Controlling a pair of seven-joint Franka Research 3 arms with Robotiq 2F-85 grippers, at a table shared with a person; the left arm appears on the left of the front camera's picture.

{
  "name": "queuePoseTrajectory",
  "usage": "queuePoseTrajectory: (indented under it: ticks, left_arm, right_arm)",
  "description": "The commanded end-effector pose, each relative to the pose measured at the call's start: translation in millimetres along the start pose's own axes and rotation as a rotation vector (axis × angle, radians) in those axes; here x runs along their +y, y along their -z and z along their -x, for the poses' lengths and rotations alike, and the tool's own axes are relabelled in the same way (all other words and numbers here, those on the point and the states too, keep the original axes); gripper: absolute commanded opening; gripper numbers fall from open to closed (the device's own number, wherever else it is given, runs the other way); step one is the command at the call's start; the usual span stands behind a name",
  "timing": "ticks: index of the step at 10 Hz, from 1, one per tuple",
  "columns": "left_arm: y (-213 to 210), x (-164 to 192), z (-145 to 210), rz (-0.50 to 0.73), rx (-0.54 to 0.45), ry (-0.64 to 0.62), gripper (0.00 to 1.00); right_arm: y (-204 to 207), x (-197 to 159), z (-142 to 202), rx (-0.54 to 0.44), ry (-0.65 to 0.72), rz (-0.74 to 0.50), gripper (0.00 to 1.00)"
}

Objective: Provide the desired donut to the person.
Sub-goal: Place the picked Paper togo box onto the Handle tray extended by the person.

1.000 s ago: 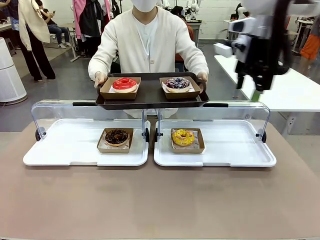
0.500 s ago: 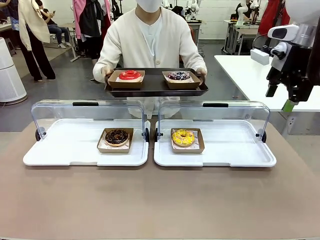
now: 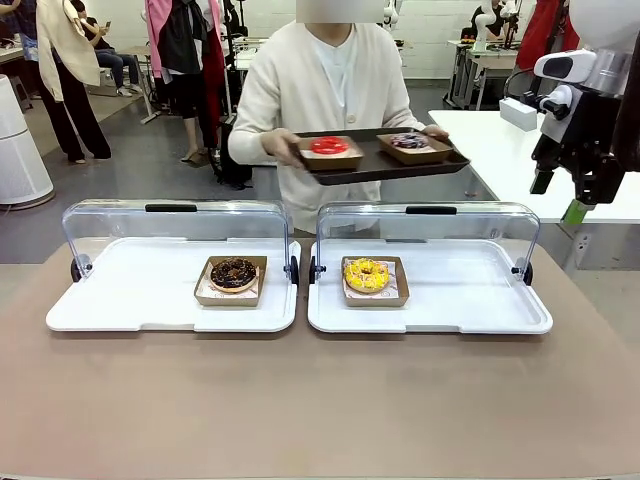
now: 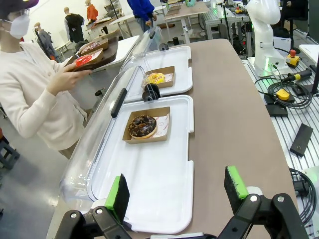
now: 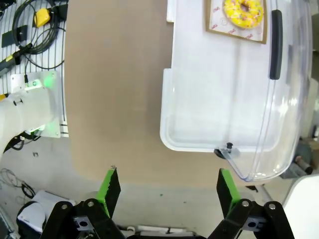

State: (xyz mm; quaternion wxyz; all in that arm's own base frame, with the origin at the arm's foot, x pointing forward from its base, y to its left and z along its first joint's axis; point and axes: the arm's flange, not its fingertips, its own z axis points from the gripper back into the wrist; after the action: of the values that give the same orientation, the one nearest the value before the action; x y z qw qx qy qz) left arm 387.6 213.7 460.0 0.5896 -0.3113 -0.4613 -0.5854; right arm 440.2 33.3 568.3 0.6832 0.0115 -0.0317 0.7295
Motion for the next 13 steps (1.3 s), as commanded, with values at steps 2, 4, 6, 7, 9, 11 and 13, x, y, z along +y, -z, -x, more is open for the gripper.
queuePoseTrajectory:
  ticks: [2, 4, 6, 7, 9, 11, 13]
  left_arm:
    - [-2, -1, -2, -0.004, -0.004, 0.006, 1.00]
    - [-2, -1, -2, -0.004, -0.004, 0.006, 1.00]
    - [-2, -1, -2, -0.004, -0.004, 0.006, 1.00]
    - [-2, -1, -2, -0.004, -0.004, 0.006, 1.00]
    - [-2, -1, -2, -0.004, -0.004, 0.006, 1.00]
    - [-2, -1, -2, -0.004, -0.004, 0.006, 1.00]
    - [-2, -1, -2, -0.004, -0.004, 0.006, 1.00]
  right_arm:
    - [-1, 1, 0, 0.001, 0.000, -0.006, 1.00]
    - [-1, 1, 0, 0.001, 0.000, -0.006, 1.00]
    - [-1, 1, 0, 0.001, 0.000, -0.006, 1.00]
    - [-1, 1, 0, 0.001, 0.000, -0.006, 1.00]
    - [-1, 1, 0, 0.001, 0.000, -0.006, 1.00]
    - [-9, 1, 23, -0.137, -0.024, 0.039, 1.00]
    - [3, -17, 82, -0.408, 0.003, 0.016, 1.00]
